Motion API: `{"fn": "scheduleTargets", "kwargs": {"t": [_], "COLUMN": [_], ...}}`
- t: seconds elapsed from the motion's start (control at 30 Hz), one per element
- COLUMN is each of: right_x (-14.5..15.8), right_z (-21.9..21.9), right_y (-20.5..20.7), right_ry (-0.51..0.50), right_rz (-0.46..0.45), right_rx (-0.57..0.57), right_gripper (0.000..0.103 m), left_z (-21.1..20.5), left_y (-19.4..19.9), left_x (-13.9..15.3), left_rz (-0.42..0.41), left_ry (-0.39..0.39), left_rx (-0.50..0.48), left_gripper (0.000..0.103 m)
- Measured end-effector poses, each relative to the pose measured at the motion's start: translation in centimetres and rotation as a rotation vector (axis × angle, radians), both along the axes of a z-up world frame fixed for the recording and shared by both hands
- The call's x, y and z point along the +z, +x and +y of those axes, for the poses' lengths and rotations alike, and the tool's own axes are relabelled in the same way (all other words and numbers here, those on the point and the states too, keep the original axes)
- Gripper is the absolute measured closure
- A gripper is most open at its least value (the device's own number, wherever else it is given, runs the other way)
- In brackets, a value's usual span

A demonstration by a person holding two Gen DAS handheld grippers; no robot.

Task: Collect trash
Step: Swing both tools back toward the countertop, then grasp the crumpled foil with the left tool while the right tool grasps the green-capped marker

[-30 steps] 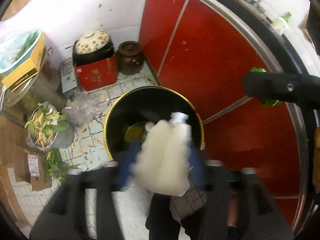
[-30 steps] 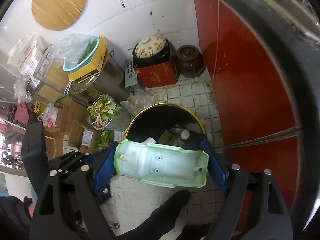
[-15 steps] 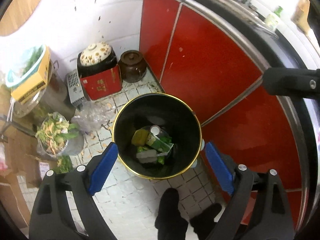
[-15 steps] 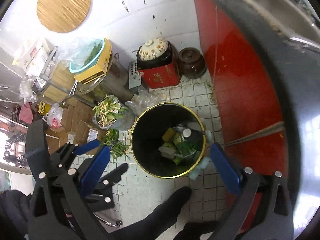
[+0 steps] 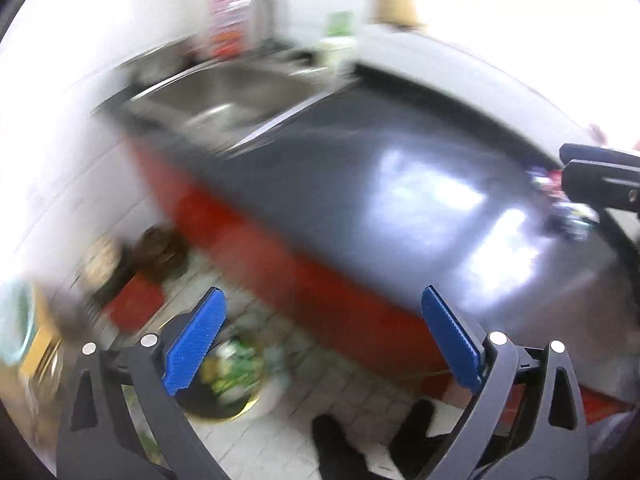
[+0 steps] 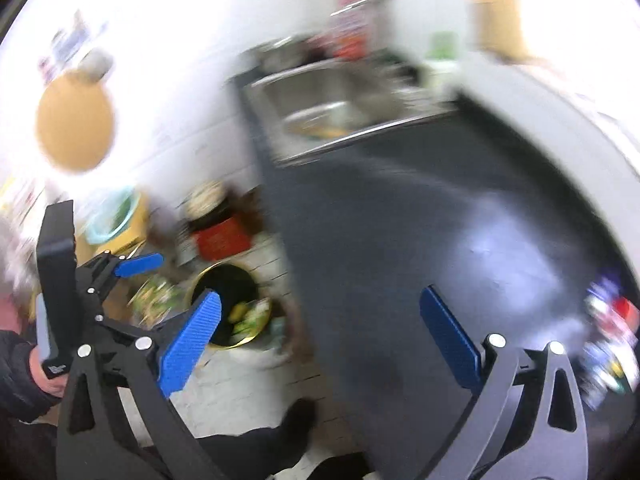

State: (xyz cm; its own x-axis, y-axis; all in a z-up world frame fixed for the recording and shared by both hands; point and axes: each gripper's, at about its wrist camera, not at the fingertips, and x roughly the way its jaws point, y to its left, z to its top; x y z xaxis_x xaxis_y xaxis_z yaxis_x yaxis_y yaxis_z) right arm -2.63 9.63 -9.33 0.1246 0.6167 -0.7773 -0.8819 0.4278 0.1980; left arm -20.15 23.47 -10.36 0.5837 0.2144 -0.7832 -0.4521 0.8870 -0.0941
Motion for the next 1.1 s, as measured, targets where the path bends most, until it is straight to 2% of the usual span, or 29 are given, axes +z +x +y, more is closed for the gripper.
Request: {"fn": "scheduleTargets", "kwargs": {"t": [0.1, 0.2, 0.33, 0.47, 0.63, 0.8, 0.93, 1.0, 1.1], "right_x": [1.1, 1.5, 1.3, 0.2, -1.4, -2.6, -4.4, -6.3, -9.3], "right_z": [-7.6, -15.2, -24.6, -31.4, -34.8, -35.9, -36.5, -36.7, -36.8], "right_y": [3.6, 6.2, 8.7, 9.6, 10.8, 12.6, 14.8, 16.8, 19.6], "right_ry": [-0.007, -0.017, -0.020, -0.014, -0.001, 0.004, -0.011, -0.036, -0.086], "right_rz": [-0.041, -0.083, -0.077, -0.078, -0.066, -0.042, -0.021, -0.006, 0.013], "right_rx": [-0.170, -0.332, -0.523, -0.631, -0.673, -0.678, -0.647, -0.622, -0.579], "right_gripper": [0.007, 0.007, 0.007, 0.007, 0.007, 0.007, 0.007, 0.007, 0.007], "left_z": [-5.3, -10.4, -16.9, -21.9, -24.8, -26.1, -26.9, -27.2, -27.9], "left_y": [6.1, 10.7, 15.3, 18.1, 20.6, 23.5, 25.6, 26.6, 28.9], "left_x": [2.0, 3.3, 4.4, 4.5, 4.2, 2.8, 1.5, 0.8, -1.2], "left_rz": [-0.037, -0.063, -0.086, -0.089, -0.071, -0.036, -0.040, -0.063, -0.037], "left_ry": [-0.006, -0.019, -0.002, 0.055, 0.098, 0.114, 0.127, 0.145, 0.133], "left_rx": [-0.186, -0.329, -0.495, -0.608, -0.679, -0.705, -0.745, -0.756, -0.774], "left_gripper": [0.008, 0.008, 0.008, 0.008, 0.008, 0.008, 0.008, 0.008, 0.009]}}
